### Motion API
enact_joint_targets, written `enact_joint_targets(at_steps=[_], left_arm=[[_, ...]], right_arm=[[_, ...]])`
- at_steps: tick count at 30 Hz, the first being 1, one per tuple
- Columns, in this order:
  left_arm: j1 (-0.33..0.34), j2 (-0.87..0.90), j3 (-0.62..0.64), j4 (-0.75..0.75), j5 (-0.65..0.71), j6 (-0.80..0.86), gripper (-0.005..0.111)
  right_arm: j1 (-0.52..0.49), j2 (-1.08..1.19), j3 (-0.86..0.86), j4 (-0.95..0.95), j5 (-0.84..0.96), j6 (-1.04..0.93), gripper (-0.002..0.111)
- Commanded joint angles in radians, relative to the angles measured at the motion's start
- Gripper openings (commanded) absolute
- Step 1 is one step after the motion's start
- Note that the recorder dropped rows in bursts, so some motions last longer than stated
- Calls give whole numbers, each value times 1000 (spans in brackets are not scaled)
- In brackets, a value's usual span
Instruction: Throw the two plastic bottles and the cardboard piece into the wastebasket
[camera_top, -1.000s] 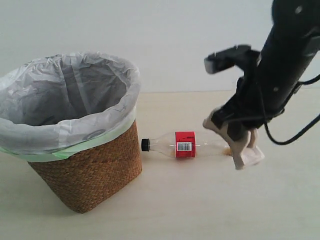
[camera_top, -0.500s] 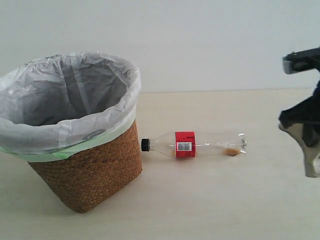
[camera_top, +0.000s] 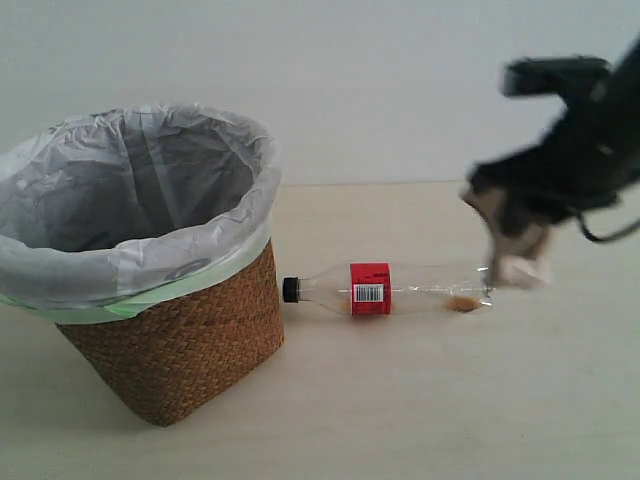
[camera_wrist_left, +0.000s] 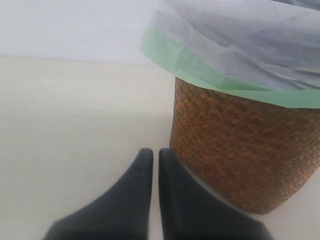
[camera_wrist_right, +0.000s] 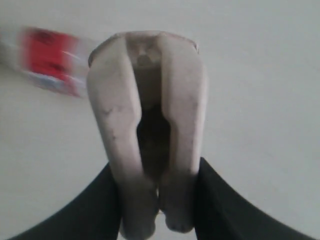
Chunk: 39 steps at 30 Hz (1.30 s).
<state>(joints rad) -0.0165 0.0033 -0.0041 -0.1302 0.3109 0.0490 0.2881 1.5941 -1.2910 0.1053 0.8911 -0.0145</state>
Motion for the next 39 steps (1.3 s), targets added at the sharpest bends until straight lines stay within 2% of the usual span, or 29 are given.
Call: enact_joint_targets(at_steps=[1,3,4,5,8,10,18,27,32,39], left_arm=[[1,-3,4,3,-1,-5,4],[1,-3,4,3,-1,-5,4],[1,-3,4,3,-1,-5,4],[1,-3,4,3,-1,-5,4],[1,-3,4,3,-1,-5,4],[1,-3,4,3,-1,-5,4],[1,-3,4,3,-1,-5,4],[1,-3,4,3,-1,-5,4],[1,-3,4,3,-1,-5,4],[1,-3,4,3,-1,-5,4]], right_arm=[[220,6,-380,365,-9,-104,27],[295,35,-583,418,-9,-84,59],[317,50,-650,386,0,-26,69],[338,71,-720,322,38,67,73],[360,132,-843,107,200,220,66],[360,155,-850,65,266,238,65],[360,209,-848,-232,330,296,66],[359,218,-830,-312,330,248,66],[347,231,-731,-380,330,157,66],[258,313,-565,-378,330,48,66]])
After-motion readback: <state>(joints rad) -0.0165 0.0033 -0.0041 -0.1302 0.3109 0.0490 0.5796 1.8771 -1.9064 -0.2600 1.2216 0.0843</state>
